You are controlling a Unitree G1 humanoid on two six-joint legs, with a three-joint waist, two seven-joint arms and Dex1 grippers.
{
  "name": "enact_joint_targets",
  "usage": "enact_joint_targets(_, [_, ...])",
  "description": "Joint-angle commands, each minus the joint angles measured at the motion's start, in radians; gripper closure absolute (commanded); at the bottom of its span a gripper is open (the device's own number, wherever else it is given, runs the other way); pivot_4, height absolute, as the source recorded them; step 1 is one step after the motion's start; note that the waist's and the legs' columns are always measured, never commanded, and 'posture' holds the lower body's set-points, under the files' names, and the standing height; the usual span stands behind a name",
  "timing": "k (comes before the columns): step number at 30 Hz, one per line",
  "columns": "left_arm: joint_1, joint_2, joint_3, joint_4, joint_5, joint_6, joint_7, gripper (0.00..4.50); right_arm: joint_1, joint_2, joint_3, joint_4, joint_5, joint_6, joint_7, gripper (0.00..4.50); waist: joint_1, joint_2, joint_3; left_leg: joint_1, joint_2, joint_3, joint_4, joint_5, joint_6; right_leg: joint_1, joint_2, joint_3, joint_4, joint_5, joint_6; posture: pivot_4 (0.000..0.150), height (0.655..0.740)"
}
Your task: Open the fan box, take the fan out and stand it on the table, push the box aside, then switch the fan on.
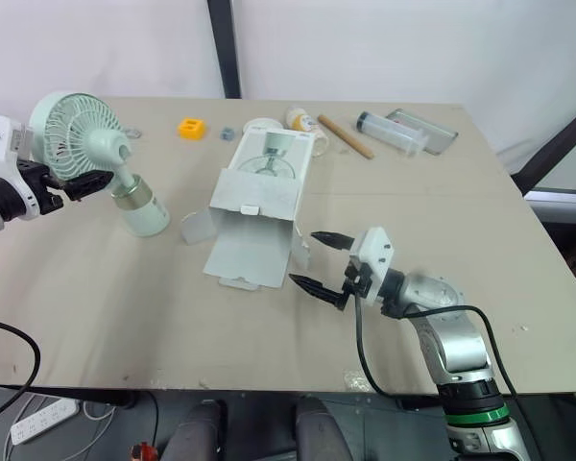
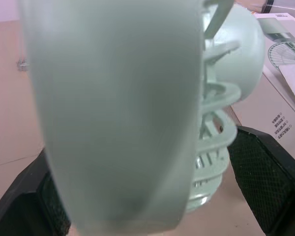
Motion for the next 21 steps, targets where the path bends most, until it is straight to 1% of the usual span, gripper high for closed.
enact_joint_targets(1, [0.037, -0.010, 0.058, -0.050, 0.016, -0.100, -0.028, 0.05, -0.009, 0.012, -0.029, -0.040, 0.043, 0.004, -0.012, 0.00, 0.000, 0.000, 0.000, 0.000, 0.000, 0.000, 0.000, 0.000, 0.000, 0.000, 0.000, 0.000, 0.000, 0.000, 0.000, 0.150, 0.7400])
enact_joint_targets(4, [0.070, -0.038, 0.090, -0.064, 0.001, -0.137, -0.042, 0.05, -0.020, 0.025, -0.050, -0.057, 0.101, 0.033, -0.013, 0.00, 0.000, 0.000, 0.000, 0.000, 0.000, 0.000, 0.000, 0.000, 0.000, 0.000, 0.000, 0.000, 0.000, 0.000, 0.000, 0.150, 0.7400])
enact_joint_targets(12, [0.138, -0.083, 0.133, -0.075, 0.015, -0.228, -0.063, 0.05, -0.034, 0.024, -0.069, -0.099, 0.203, 0.082, 0.010, 0.00, 0.000, 0.000, 0.000, 0.000, 0.000, 0.000, 0.000, 0.000, 0.000, 0.000, 0.000, 0.000, 0.000, 0.000, 0.000, 0.150, 0.7400])
enact_joint_targets(16, [0.183, -0.088, 0.135, -0.066, 0.040, -0.272, -0.071, 0.05, -0.042, 0.034, -0.076, -0.110, 0.229, 0.085, 0.001, 0.00, 0.000, 0.000, 0.000, 0.000, 0.000, 0.000, 0.000, 0.000, 0.000, 0.000, 0.000, 0.000, 0.000, 0.000, 0.000, 0.150, 0.7400])
enact_joint_targets(21, [0.232, -0.099, 0.134, -0.059, 0.058, -0.331, -0.090, 0.05, -0.043, 0.033, -0.070, -0.107, 0.220, 0.084, -0.007, 0.00, 0.000, 0.000, 0.000, 0.000, 0.000, 0.000, 0.000, 0.000, 0.000, 0.000, 0.000, 0.000, 0.000, 0.000, 0.000, 0.150, 0.7400])
